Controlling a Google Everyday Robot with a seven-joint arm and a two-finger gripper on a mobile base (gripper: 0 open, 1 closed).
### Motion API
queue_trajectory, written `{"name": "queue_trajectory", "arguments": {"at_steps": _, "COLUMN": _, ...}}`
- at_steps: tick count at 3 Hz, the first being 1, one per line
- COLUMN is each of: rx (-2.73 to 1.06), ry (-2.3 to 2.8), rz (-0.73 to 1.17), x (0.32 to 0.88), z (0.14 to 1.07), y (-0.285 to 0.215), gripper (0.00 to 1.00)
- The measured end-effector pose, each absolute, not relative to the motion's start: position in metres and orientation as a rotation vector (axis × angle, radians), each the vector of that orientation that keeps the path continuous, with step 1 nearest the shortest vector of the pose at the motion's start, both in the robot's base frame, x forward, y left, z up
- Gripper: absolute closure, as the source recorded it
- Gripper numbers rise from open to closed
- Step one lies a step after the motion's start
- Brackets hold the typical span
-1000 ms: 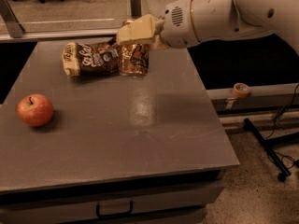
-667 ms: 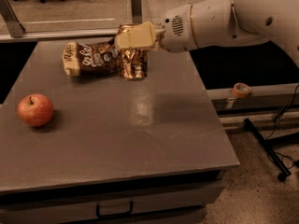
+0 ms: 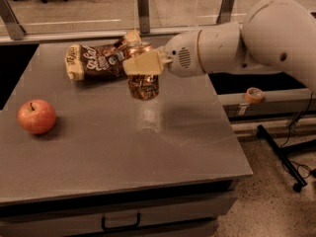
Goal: Place orange can upright
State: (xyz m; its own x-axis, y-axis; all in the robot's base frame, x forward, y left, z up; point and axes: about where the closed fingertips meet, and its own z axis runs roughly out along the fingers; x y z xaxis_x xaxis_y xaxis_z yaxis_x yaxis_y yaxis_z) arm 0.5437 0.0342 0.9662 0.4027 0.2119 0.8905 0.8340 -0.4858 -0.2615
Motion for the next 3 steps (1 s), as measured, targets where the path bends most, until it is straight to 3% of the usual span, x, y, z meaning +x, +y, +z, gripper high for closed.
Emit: {"name": "queue_trajectory", "arguments": {"at_steps": 3, "rx": -1.989, "ry": -0.896, "rz": -1.331, "x": 0.537, "z": 0.935, "y": 0.002, "gripper": 1.00}}
